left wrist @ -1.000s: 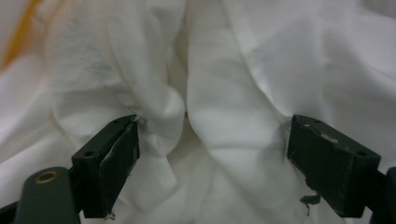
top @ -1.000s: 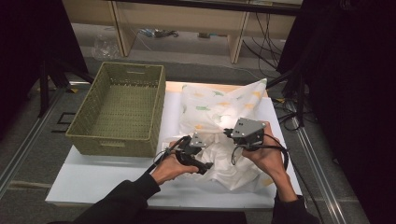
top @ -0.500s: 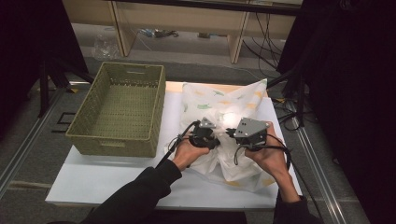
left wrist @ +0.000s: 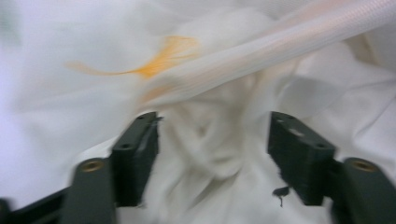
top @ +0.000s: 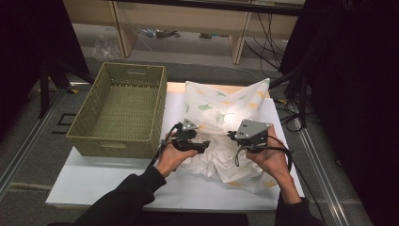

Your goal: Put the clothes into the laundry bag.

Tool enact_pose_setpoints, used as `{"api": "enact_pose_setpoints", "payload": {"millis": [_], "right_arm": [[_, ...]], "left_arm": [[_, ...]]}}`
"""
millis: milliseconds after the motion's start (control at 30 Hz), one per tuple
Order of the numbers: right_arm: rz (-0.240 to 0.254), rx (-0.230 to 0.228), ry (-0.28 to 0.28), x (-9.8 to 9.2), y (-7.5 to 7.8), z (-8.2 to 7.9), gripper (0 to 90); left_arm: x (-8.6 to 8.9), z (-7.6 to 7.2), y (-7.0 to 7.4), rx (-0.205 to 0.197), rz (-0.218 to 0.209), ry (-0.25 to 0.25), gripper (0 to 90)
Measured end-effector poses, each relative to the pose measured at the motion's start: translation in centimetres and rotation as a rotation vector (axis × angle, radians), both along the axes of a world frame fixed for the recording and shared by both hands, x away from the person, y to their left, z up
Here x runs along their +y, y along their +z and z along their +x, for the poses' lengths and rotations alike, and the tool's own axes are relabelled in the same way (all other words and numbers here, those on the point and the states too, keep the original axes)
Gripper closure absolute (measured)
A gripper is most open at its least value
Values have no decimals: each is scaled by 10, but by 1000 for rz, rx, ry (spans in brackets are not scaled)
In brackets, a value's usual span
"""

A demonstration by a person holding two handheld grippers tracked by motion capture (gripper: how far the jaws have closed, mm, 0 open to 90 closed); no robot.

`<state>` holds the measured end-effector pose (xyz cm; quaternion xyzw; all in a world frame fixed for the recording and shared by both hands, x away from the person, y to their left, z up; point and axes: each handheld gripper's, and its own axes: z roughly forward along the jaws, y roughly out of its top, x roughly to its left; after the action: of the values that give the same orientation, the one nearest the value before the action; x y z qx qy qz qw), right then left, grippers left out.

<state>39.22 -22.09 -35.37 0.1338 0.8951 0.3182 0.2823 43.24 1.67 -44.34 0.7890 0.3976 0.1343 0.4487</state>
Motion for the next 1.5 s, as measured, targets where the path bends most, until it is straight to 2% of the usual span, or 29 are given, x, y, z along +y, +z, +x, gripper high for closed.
{"api": "enact_pose_setpoints", "payload": {"millis": [100, 133, 167, 233, 267, 300, 367, 433, 467, 500, 567, 733, 800, 867, 900, 933, 967, 1000, 1033, 1067, 1100, 1133, 1200, 1267, 1333, 1367, 1400, 1467, 1500], "right_arm": [[-5, 6, 5, 3, 0, 0, 900], [-8, 1, 7, 4, 0, 0, 900], [-8, 1, 10, 5, 0, 0, 900], [-14, -3, 14, 5, 0, -1, 900], [-13, -3, 16, 5, 0, 0, 900], [-13, -3, 16, 5, 0, 0, 900], [-15, -3, 17, 5, 0, 0, 900], [-13, 5, 16, 5, -1, 0, 900], [-12, 4, 12, 4, 0, 0, 900], [-10, -2, 14, 4, 0, 1, 900], [-9, 1, 9, 3, 0, 1, 900], [-11, -2, 14, 3, 1, 0, 900], [-11, -1, 15, 3, 1, 0, 900], [-9, -2, 6, 3, 1, 0, 900], [-11, -6, 15, 3, 1, 0, 900], [-14, -2, 14, 4, 1, 0, 900], [-15, -1, 14, 4, 1, 0, 900], [-11, 1, 11, 4, 0, 0, 900], [-15, -2, 16, 5, 0, 0, 900], [-16, -5, 16, 5, 0, 1, 900], [-17, -7, 16, 5, 0, 0, 900], [-17, -1, 19, 5, 0, 0, 900], [-10, 3, 2, 4, 0, 0, 900], [-4, 5, -2, 4, 1, 0, 900], [-1, 8, 7, 4, 3, -2, 900], [1, 16, 8, 3, 4, -4, 900], [2, 10, 15, 3, 6, -4, 900], [-2, 8, 24, 2, 9, -7, 900], [-2, 15, 26, 2, 9, -8, 900]], "left_arm": [[13, 1, 1, -2, 69, 22, 227], [18, 3, -1, 4, 127, 18, 205], [20, 5, -4, 8, 163, 3, 183], [19, 8, -15, 41, 171, -19, 210], [18, 10, -20, 67, 165, -22, 224], [16, 11, -26, 107, 139, -28, 233], [13, 10, -32, 171, 69, -95, 456], [8, 4, -30, 147, 36, -153, 609], [3, -1, -26, 149, -14, -165, 614], [0, -3, -24, 157, -33, -175, 615], [-8, -9, -19, 166, -57, -208, 556], [-20, -17, -24, 189, -19, -234, 245], [-23, -19, -26, 170, 3, -248, 168], [-27, -18, -30, 148, 38, -257, 153], [-26, -14, -32, 151, 102, -280, 164], [-29, -13, -37, 145, 112, -255, 218], [-32, -10, -41, 107, 157, -250, 353], [-33, -9, -43, 69, 178, -244, 479], [-33, -7, -41, 63, 213, -267, 584], [-36, -7, -39, 76, 153, -235, 680], [-35, -6, -33, 71, 166, -267, 748], [-37, -5, -27, 62, 149, -274, 794], [-44, 2, -16, 98, 63, -255, 828], [-50, 8, -8, 82, 23, -241, 843], [-57, 17, -5, 103, -100, -167, 846], [-56, 24, -5, 115, -114, -164, 848], [-58, 27, -8, 107, -152, -114, 848], [-56, 36, -16, 76, -97, -89, 847], [-54, 43, -26, 97, -80, -51, 844]]}}
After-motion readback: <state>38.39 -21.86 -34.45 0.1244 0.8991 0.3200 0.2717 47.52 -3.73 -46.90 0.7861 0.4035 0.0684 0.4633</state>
